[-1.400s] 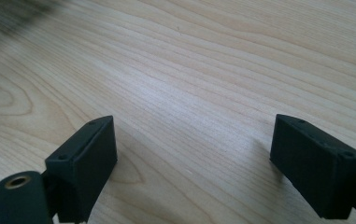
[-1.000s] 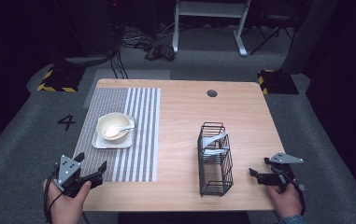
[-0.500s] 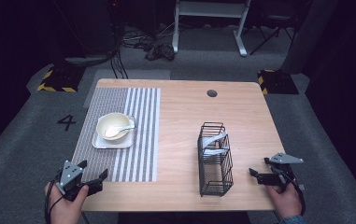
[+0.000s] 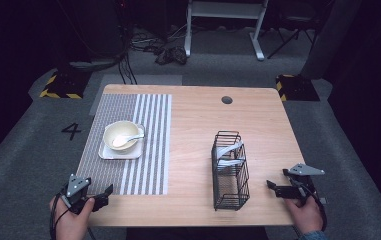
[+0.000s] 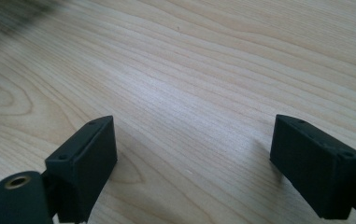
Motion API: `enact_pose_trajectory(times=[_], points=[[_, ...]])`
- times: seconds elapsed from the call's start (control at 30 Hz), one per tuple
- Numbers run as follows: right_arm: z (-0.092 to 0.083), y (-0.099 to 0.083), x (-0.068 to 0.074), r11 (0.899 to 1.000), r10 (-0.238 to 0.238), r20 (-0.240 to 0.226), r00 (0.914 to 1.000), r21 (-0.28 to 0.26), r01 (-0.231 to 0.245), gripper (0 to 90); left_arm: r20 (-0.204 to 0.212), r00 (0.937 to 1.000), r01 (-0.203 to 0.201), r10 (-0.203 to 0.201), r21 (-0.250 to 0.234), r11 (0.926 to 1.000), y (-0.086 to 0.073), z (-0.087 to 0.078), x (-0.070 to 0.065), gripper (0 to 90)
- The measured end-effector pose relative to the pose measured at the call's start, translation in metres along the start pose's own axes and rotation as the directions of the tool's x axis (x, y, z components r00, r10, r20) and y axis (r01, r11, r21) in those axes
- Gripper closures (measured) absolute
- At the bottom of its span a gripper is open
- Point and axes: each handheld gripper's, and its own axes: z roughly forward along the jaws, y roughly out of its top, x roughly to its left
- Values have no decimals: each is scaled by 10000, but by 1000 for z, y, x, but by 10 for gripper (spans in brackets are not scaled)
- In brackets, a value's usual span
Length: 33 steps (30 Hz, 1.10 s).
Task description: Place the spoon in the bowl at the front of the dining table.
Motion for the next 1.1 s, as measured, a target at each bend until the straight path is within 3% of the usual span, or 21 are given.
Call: enact_pose_trajectory(times=[0.27, 0.53, 0.73, 1.1], points=[[0, 0, 0, 10000, 0, 0, 10000, 0, 0, 148, -168, 9998, -68, 75, 396, 9992, -5, 6, 1, 159], [0, 0, 0, 10000, 4, 7, 10000, -3, -4, 148, -410, 9973, -575, 604, 688, 9960, -6, 10, -3, 146], [0, 0, 0, 10000, -1, -1, 10000, 1, 1, 148, -128, 9949, -1000, 1005, 318, 9945, -13, 10, -3, 96], [0, 0, 0, 10000, 1, -1, 10000, 2, -1, 148, -178, 9952, -960, 961, 69, 9954, -17, 9, -3, 87]])
